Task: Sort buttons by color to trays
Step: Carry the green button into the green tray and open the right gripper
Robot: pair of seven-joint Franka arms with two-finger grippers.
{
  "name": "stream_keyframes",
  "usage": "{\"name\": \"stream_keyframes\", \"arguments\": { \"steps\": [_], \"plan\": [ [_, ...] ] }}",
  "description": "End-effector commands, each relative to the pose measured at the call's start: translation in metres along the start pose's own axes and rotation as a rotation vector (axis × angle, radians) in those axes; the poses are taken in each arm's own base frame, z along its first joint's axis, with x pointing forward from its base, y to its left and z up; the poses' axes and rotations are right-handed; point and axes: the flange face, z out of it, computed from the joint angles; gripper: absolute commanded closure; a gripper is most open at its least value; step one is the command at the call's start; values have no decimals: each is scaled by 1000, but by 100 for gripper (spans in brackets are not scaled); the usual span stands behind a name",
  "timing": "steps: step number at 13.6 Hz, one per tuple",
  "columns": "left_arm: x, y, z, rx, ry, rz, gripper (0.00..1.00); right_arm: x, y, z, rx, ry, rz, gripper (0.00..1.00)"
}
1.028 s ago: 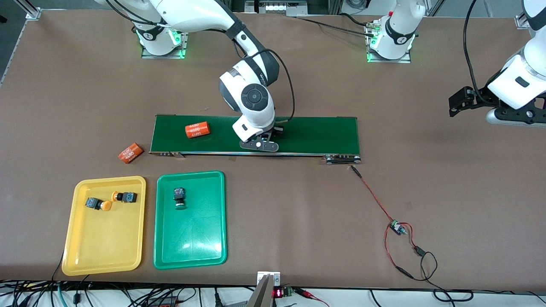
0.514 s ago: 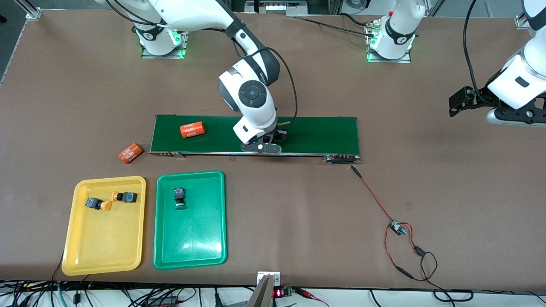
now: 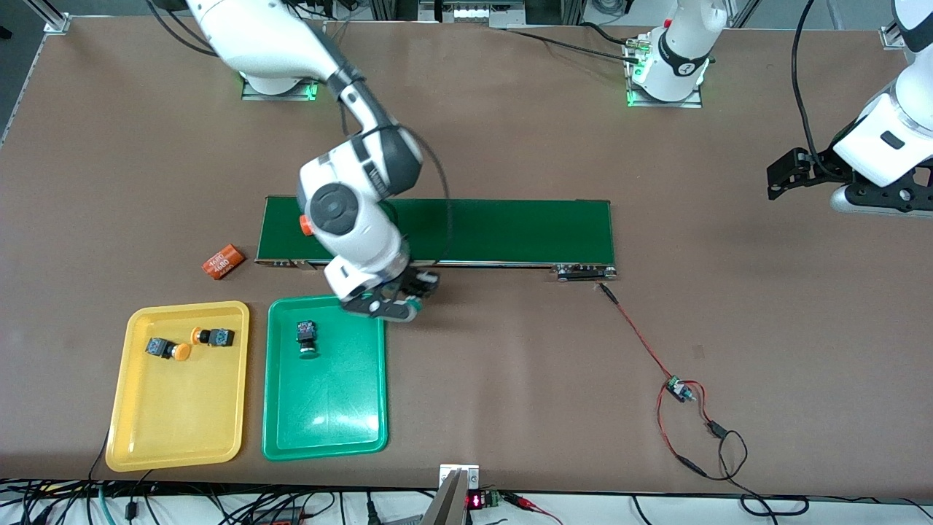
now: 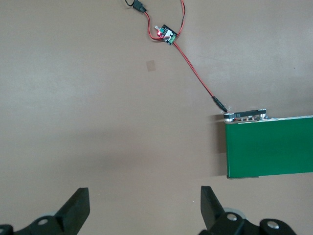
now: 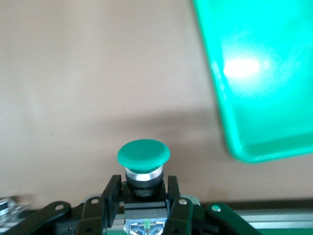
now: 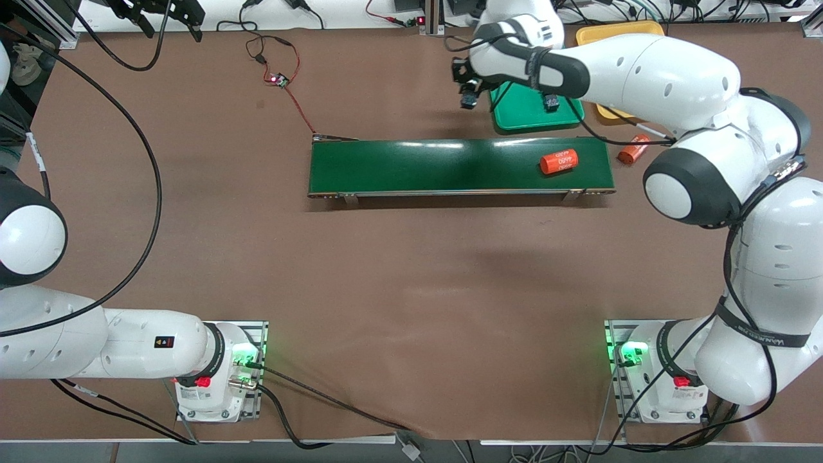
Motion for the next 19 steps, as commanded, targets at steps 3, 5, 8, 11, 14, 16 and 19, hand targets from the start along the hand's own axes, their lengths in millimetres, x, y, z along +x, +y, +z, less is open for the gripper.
{"name": "stream_keyframes", "arguments": {
  "steps": [3,5,8,11,14,16,19],
  "plan": [
    [-2,0,-6,23,3,14,0,48,41,34,6,-6,-55,100],
    [-2,0,-6,23,3,14,0,61,51,44,-11,11,-80,100],
    [-2,0,-6,23,3,15,0,78,81,68,-40,27,-135,100],
    [-2,0,-6,23,3,14,0,93,111,86,-50,42,-201,96],
    [-2,0,-6,23,3,15,0,96,120,70,-68,18,-186,0],
    [-1,0,-5,23,2,15,0,92,128,18,-111,-71,-172,0],
    [-2,0,-6,23,3,14,0,94,142,-41,-136,-104,-153,0]
  ]
}}
